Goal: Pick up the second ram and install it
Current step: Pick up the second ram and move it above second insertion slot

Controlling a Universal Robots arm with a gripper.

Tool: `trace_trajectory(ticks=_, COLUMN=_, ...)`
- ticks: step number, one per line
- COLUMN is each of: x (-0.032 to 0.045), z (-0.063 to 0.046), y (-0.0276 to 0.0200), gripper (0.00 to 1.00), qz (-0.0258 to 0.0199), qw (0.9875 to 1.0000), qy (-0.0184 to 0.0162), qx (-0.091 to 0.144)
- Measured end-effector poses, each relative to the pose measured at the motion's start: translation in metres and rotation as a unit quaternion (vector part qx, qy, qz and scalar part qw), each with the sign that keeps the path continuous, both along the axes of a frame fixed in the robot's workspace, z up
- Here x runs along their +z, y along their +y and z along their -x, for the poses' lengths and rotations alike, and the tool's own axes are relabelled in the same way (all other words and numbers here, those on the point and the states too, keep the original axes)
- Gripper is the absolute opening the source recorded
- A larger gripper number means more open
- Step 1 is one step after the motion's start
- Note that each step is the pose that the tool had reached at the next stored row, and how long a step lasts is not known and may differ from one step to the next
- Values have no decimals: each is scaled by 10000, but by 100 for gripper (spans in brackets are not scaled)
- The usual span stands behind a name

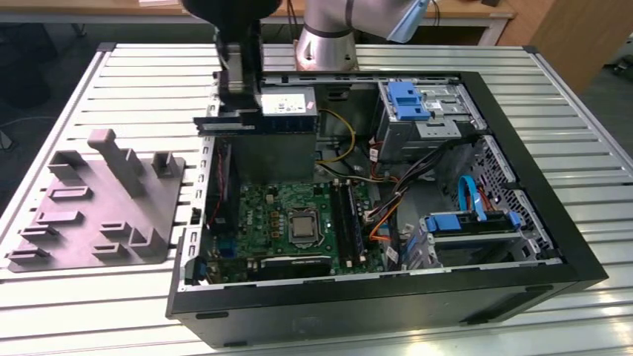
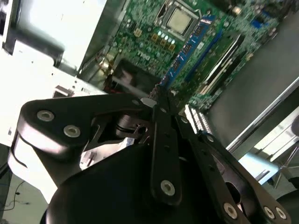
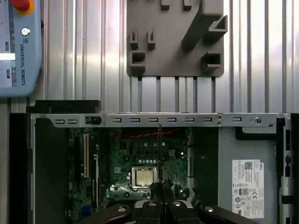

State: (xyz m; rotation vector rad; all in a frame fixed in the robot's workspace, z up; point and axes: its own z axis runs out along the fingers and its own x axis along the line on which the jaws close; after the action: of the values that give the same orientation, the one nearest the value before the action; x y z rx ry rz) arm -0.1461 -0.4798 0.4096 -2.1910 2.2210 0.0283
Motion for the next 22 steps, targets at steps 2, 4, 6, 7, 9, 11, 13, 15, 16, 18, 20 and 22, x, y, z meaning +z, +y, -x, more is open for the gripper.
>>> trace_trajectory(ticks=2, x=0, z=-88, y=-1, gripper=11, qz=0, qw=10000, qy=3, qx=0)
trace_trajectory(ticks=4, x=0, z=-172, y=-1, gripper=11, qz=0, qw=10000, qy=7, qx=0)
trace_trajectory(ticks=6, x=-1, z=-256, y=-1, gripper=11, qz=0, qw=10000, qy=10, qx=0)
trace_trajectory(ticks=7, x=-2, z=-300, y=-1, gripper=11, qz=0, qw=10000, qy=11, qx=0)
trace_trajectory(ticks=9, x=-2, z=-385, y=-2, gripper=11, qz=0, qw=10000, qy=15, qx=0)
trace_trajectory(ticks=11, x=-2, z=-461, y=-2, gripper=11, qz=0, qw=10000, qy=17, qx=0)
trace_trajectory(ticks=13, x=-3, z=-531, y=-2, gripper=11, qz=0, qw=10000, qy=19, qx=0)
trace_trajectory(ticks=15, x=-4, z=-594, y=-2, gripper=11, qz=0, qw=10000, qy=21, qx=0)
trace_trajectory(ticks=16, x=-4, z=-621, y=-2, gripper=11, qz=0, qw=10000, qy=21, qx=0)
trace_trajectory(ticks=18, x=-4, z=-653, y=-2, gripper=11, qz=0, qw=10000, qy=21, qx=0)
trace_trajectory(ticks=20, x=-4, z=-654, y=-2, gripper=11, qz=0, qw=10000, qy=21, qx=0)
trace_trajectory(ticks=22, x=-8, z=-655, y=-1, gripper=11, qz=-1, qw=10000, qy=21, qx=0)
